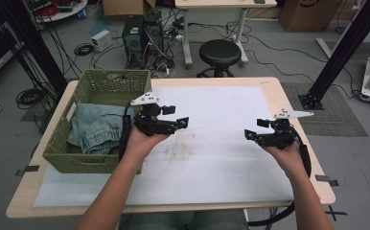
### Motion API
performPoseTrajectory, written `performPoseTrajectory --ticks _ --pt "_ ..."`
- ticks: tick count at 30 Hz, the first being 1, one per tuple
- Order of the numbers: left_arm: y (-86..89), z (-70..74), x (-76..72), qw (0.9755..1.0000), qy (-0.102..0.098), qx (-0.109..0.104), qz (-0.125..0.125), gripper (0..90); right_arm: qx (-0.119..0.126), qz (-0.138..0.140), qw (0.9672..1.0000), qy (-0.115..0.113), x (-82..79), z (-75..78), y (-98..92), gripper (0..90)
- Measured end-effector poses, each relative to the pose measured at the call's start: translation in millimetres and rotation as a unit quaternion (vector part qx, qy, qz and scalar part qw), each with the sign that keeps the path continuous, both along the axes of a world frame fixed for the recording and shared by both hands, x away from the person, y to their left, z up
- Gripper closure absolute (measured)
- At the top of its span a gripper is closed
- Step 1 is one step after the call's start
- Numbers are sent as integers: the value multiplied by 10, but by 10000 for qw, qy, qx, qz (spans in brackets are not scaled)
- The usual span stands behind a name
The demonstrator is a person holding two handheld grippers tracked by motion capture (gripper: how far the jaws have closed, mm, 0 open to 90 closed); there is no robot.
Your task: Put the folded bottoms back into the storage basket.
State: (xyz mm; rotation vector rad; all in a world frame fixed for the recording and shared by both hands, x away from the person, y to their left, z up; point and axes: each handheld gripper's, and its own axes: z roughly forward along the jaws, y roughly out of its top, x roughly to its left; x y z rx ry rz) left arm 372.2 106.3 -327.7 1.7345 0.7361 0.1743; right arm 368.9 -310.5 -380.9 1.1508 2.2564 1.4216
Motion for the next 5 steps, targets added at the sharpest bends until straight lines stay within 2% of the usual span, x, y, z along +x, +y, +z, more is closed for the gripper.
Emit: performPoseTrajectory --ticks 5 --pt "-8 0 -5 10000 13 2 -42 221 10 3 10000 2 7 -1 -1 153"
